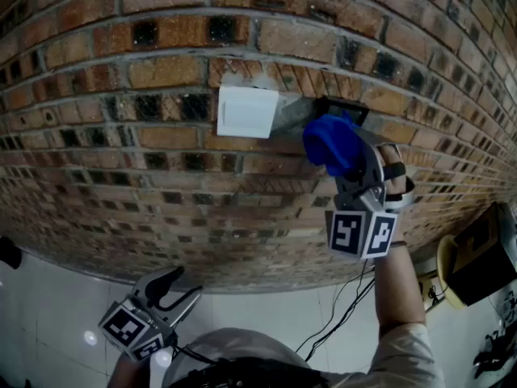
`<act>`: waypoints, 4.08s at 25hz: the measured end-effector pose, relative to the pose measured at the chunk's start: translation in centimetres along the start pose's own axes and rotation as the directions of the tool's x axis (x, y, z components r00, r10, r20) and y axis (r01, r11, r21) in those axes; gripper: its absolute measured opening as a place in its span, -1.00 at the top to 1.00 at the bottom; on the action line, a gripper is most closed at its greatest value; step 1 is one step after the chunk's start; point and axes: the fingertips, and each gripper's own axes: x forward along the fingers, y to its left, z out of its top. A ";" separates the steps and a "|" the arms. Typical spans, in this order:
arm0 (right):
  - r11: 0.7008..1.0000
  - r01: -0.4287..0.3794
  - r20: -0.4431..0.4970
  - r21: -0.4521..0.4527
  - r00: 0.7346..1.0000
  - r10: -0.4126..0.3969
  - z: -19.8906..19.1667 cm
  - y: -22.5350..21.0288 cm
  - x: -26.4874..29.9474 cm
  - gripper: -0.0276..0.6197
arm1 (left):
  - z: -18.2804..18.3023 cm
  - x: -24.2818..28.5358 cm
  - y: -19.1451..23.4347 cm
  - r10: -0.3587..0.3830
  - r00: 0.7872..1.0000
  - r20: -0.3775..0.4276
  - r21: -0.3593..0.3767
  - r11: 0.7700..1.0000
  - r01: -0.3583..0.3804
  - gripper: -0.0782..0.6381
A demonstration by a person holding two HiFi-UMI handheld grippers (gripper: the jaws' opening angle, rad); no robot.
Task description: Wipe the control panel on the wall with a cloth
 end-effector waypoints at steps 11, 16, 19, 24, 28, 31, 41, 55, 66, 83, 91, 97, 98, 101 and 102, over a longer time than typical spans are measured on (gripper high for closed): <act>0.972 -0.234 -0.043 0.025 0.971 0.235 -1.5 10.6 -0.9 0.64 | -0.6 0.3 -1.4 -0.060 0.998 -0.018 -0.004 0.998 0.060 0.21; 0.997 -0.032 0.010 0.071 0.999 0.031 0.6 0.7 -2.3 0.64 | -0.7 -0.2 -1.2 -0.059 0.998 -0.021 -0.003 0.998 0.059 0.21; 0.997 0.043 0.012 0.064 0.999 -0.044 0.6 -3.6 -1.7 0.64 | -0.5 -0.5 -1.4 -0.067 0.998 -0.009 0.007 0.998 0.067 0.21; 0.997 0.067 0.021 0.026 0.997 -0.068 0.4 -5.2 0.0 0.64 | -0.4 -1.7 -1.2 -0.054 0.999 -0.001 0.013 0.998 0.054 0.21; 0.998 0.066 0.003 -0.002 0.998 -0.066 0.3 -3.7 0.8 0.64 | -0.6 -2.4 -0.8 -0.033 0.999 0.004 0.003 0.999 0.033 0.21; 0.999 0.046 -0.007 -0.014 0.999 -0.046 0.5 -1.9 0.5 0.64 | -0.6 -2.6 -0.4 -0.024 1.000 0.004 0.000 1.000 0.024 0.21; 0.991 -0.132 -0.036 -0.028 0.991 0.131 -0.2 7.8 -0.4 0.64 | -0.8 -1.9 -0.6 -0.047 0.999 -0.013 -0.005 0.999 0.047 0.21; 0.998 0.036 0.038 0.057 0.999 -0.038 1.0 -2.8 -1.4 0.64 | -1.1 -1.6 -0.9 -0.055 0.998 -0.021 0.015 0.998 0.055 0.21; 1.000 0.026 -0.008 -0.014 1.000 -0.026 0.2 -0.6 0.2 0.64 | -1.0 -2.3 -0.4 -0.025 1.000 -0.007 0.004 1.000 0.025 0.21; 0.981 -0.192 0.002 0.029 0.981 0.192 -0.7 9.0 -1.4 0.64 | -1.0 -1.3 -1.5 -0.066 0.998 -0.016 0.006 0.998 0.066 0.21; 0.996 0.073 0.047 0.045 0.996 -0.075 0.9 -3.7 -1.1 0.64 | -1.1 -1.4 -1.5 -0.070 0.998 -0.006 0.014 0.997 0.070 0.21; 0.998 0.063 0.019 0.011 0.998 -0.063 0.3 -3.3 0.7 0.64 | -1.3 -2.0 -1.1 -0.051 0.999 -0.003 0.003 0.999 0.051 0.21; 0.998 0.057 0.018 0.001 0.998 -0.057 0.3 -2.7 0.6 0.64 | -1.3 -2.0 -1.1 -0.048 0.999 -0.002 0.001 0.999 0.048 0.21; 1.000 0.025 0.018 -0.004 1.000 -0.025 0.3 -0.7 0.3 0.64 | -1.3 -2.2 -0.8 -0.038 0.999 -0.004 -0.003 0.999 0.038 0.21; 1.000 0.013 0.018 0.000 1.000 -0.013 0.2 0.0 0.2 0.64 | -1.3 -2.1 -0.8 -0.037 0.999 -0.007 -0.002 0.999 0.037 0.21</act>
